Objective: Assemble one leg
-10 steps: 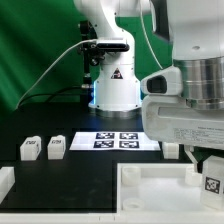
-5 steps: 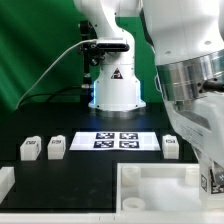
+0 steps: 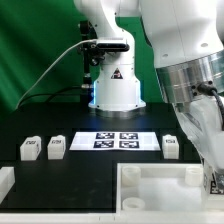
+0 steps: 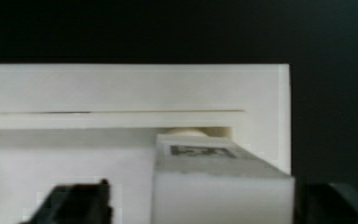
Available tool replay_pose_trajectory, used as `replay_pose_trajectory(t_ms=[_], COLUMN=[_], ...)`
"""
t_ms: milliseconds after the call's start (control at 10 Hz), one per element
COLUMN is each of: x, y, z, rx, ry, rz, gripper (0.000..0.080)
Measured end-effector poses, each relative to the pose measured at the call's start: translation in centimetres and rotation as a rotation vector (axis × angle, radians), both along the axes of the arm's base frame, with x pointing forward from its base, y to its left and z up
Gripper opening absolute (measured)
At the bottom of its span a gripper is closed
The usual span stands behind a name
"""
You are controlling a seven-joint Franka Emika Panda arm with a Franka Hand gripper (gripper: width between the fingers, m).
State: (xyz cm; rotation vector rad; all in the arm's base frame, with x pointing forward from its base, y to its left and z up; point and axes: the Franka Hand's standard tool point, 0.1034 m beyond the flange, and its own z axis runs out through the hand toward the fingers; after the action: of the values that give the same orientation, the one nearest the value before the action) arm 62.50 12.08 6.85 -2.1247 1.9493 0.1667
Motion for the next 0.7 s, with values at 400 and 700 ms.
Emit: replay_pose_trajectory(t_ms=[400,700], x=[0.1,0.4], y=[1.4,1.2], z=[0.8,0.9], rx=[-0.106,-0.183], ry=[-0.06,-0.115], rz=[0.618,0.999], gripper=[0.0646,0.0649])
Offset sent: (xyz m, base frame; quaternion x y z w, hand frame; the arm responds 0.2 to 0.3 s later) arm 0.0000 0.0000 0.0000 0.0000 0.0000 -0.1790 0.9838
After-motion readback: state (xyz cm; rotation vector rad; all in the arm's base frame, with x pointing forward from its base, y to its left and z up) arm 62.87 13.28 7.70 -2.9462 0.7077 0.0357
